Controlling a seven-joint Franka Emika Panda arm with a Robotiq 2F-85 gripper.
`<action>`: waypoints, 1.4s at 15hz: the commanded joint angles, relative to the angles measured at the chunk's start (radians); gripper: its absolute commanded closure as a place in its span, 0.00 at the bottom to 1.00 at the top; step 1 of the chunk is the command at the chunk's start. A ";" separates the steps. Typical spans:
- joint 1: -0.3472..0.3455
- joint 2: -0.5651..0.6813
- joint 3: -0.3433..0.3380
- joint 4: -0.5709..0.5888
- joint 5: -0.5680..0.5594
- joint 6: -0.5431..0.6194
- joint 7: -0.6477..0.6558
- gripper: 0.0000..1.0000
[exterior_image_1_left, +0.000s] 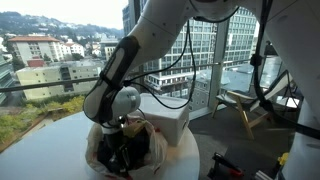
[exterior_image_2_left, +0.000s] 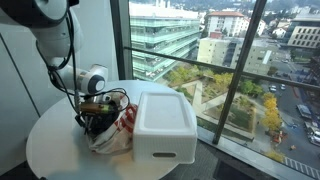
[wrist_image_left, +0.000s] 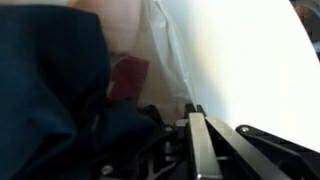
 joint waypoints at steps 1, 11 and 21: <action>-0.113 -0.032 0.091 0.021 0.160 -0.111 -0.166 1.00; -0.080 -0.363 0.082 -0.104 0.246 -0.081 -0.255 1.00; 0.012 -0.422 0.023 -0.143 0.200 -0.074 -0.247 1.00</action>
